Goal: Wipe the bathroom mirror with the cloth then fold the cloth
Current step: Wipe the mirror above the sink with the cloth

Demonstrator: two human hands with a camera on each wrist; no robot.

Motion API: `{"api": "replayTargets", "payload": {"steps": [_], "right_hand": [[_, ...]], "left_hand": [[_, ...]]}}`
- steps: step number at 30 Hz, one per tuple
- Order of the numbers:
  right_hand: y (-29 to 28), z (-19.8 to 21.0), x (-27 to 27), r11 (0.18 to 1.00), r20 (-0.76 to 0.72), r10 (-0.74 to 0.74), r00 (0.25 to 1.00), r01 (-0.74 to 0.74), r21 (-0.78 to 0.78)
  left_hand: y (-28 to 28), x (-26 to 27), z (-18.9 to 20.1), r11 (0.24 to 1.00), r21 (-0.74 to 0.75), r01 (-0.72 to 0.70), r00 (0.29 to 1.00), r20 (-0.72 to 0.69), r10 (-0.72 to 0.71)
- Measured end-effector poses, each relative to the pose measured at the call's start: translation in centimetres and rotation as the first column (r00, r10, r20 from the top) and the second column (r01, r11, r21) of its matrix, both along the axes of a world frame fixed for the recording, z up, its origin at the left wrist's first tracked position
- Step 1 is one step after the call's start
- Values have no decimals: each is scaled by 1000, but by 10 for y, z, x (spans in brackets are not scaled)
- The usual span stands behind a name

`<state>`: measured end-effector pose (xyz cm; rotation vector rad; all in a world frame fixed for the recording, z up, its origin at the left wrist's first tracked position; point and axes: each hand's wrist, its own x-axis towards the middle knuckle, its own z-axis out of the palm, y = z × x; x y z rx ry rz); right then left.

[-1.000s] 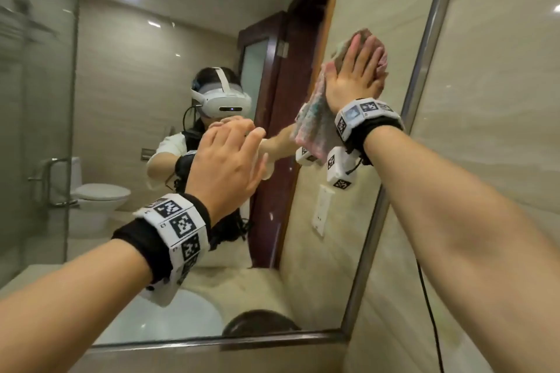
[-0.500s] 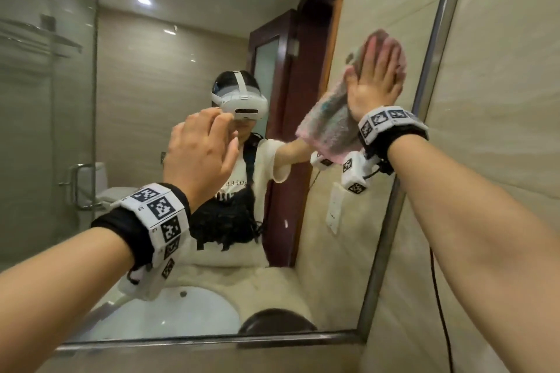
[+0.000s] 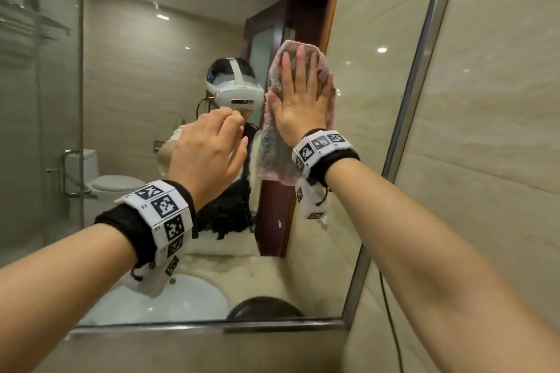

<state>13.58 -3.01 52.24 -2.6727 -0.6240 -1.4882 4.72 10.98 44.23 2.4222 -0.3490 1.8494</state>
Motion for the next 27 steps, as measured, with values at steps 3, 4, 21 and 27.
{"api": "replayTargets", "payload": {"steps": [3, 4, 21, 27], "right_hand": [[7, -27, -2, 999, -8, 15, 1000, -15, -41], [10, -37, -2, 998, -8, 21, 1000, -22, -58], [85, -311, -12, 802, -111, 302, 947, -316, -507], [139, -343, -20, 540, -174, 504, 846, -466, -701]], "left_hand": [[5, -10, -13, 999, -22, -26, 998, -64, 25], [8, -14, -18, 999, -25, -36, 996, -79, 34], [127, -120, -153, 959, -107, -261, 916, -341, 211], [197, -152, -199, 951, -138, -277, 886, -419, 198]]}}
